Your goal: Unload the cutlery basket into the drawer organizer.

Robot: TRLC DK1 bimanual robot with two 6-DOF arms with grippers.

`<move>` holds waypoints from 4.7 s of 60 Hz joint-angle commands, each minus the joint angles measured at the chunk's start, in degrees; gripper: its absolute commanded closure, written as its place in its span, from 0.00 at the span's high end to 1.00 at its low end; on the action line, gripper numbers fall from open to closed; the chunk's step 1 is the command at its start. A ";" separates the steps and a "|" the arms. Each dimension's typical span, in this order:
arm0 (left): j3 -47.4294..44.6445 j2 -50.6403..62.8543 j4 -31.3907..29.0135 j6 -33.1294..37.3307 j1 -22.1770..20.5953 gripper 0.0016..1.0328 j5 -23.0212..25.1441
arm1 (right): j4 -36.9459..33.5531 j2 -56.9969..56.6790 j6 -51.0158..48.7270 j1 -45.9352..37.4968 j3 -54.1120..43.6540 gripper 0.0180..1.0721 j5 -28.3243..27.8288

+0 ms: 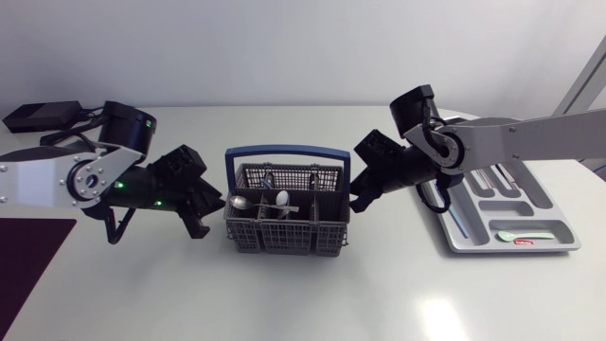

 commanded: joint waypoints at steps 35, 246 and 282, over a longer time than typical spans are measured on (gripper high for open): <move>-10.62 -14.72 17.47 1.18 -20.34 0.63 -17.84 | 0.65 -17.61 -2.50 0.29 -11.85 0.56 4.25; 31.57 -9.98 -16.64 -25.80 -14.19 0.90 10.37 | -9.72 -38.00 -7.33 6.18 -16.16 0.05 -8.76; 12.14 -8.66 -16.46 -11.56 -17.09 0.84 -2.37 | -6.74 -5.21 -6.72 -36.01 -4.56 0.05 -9.55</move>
